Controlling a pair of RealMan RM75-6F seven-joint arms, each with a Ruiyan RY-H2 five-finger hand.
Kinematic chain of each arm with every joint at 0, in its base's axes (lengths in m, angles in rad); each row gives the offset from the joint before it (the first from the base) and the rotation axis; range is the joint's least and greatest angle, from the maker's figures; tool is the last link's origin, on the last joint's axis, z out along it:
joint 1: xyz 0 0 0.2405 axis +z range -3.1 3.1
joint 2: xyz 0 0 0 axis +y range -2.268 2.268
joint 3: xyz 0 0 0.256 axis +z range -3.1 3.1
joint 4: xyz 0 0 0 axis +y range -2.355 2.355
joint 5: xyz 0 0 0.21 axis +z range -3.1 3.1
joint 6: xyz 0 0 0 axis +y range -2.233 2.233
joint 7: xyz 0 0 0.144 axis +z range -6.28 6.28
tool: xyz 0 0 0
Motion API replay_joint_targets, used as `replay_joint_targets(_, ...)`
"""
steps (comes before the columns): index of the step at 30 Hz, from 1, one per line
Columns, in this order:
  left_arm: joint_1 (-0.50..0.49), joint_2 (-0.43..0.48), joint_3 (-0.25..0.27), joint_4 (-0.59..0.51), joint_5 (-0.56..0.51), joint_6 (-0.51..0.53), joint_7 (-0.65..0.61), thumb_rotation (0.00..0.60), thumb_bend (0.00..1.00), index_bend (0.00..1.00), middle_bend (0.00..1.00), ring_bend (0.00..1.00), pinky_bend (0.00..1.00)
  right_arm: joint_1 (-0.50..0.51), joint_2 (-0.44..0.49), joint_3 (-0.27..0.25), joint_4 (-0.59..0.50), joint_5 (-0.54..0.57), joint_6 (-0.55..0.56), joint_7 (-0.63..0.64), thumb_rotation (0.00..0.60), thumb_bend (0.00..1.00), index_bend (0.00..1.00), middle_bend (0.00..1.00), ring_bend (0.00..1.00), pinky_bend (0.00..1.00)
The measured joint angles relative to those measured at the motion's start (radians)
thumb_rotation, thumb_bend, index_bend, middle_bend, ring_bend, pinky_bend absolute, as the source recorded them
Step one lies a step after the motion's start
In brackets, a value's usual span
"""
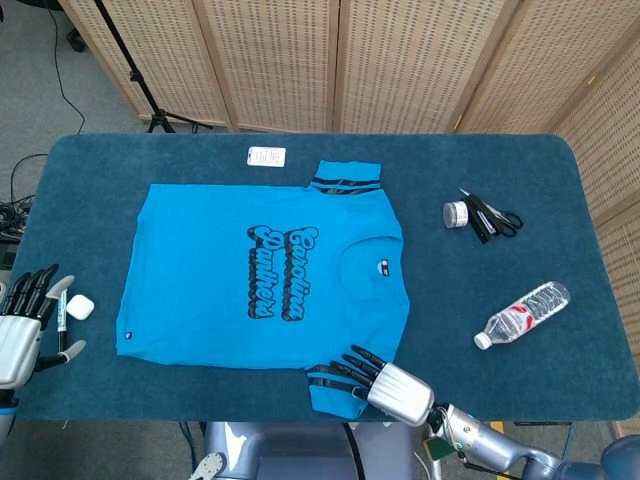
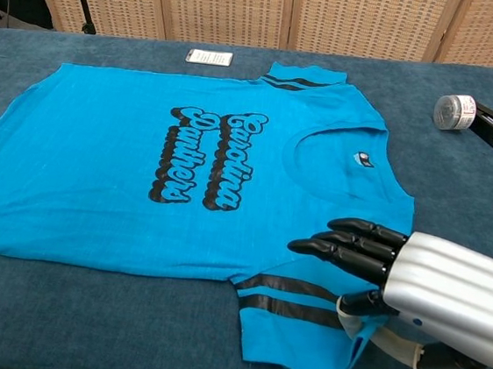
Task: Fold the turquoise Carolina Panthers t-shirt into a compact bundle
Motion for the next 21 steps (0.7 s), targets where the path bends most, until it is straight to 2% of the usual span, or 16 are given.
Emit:
replay_joint_targets(10, -0.008, -0.028, 0.047, 0.063, 0.024, -0.047, -0.055, 0.600, 0.00, 0.01, 0.00, 0.00, 0.00, -0.005, 0.009, -0.012, 0.009, -0.006, 0.029, 0.040, 0.600, 0.51, 0.59, 0.02, 0.00, 0.00)
replay_joint_targets(16, -0.026, -0.073, 0.093, 0.211, 0.078, -0.061, -0.191, 0.600, 0.00, 0.10, 0.00, 0.00, 0.00, -0.002, 0.009, -0.010, 0.019, -0.003, 0.034, 0.057, 0.600, 0.51, 0.59, 0.02, 0.00, 0.00)
replay_joint_targets(21, -0.042, -0.133, 0.119, 0.312, 0.102, -0.082, -0.218, 0.600, 0.00, 0.16, 0.00, 0.00, 0.00, -0.001, 0.006, -0.009, 0.029, -0.001, 0.037, 0.065, 0.600, 0.51, 0.59, 0.02, 0.00, 0.00)
